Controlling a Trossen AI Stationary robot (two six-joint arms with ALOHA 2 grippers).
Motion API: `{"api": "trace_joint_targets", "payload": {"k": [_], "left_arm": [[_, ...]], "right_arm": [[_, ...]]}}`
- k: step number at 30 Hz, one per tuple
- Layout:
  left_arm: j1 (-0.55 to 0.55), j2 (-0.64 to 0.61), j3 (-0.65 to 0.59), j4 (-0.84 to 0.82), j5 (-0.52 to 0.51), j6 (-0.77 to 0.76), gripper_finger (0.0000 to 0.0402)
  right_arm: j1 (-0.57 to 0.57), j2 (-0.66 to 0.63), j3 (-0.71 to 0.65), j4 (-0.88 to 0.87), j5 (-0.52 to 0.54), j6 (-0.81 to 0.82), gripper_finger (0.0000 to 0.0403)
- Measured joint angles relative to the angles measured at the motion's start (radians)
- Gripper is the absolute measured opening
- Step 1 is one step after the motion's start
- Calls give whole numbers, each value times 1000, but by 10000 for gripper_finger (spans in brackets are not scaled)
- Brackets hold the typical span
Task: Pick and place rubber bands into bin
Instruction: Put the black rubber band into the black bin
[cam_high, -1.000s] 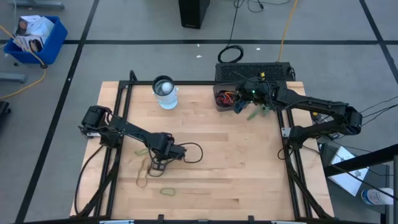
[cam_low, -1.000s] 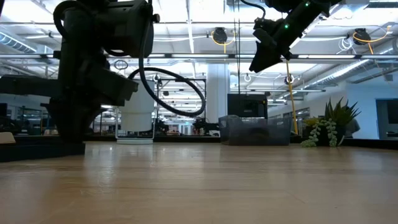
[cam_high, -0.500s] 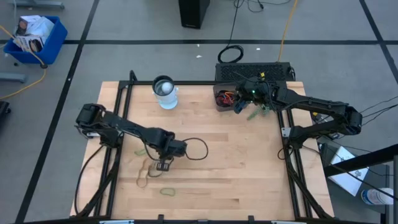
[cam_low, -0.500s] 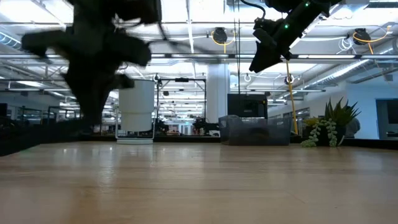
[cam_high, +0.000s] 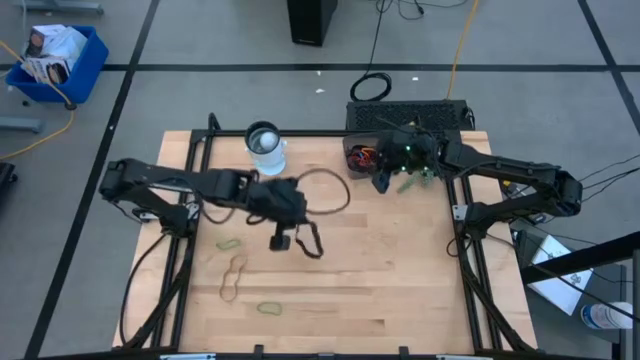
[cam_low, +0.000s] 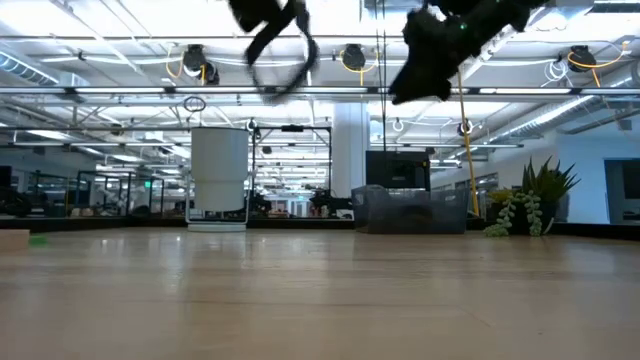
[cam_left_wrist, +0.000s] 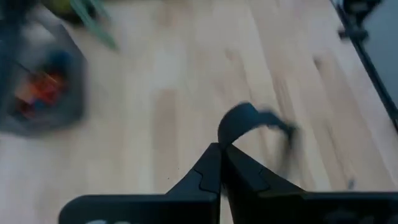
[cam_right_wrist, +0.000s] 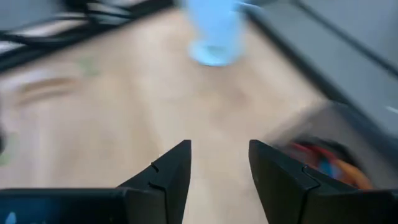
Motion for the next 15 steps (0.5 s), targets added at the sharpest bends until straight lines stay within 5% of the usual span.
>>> {"api": "trace_joint_targets", "payload": {"k": [5,15], "left_arm": [[26,-4,86,87,-115,49,8],[56,1,96,316,-188,177,10]], "right_arm": [[78,0,0,116,-174,-23,155],[229,9,0,366,-177,-15,147]]}}
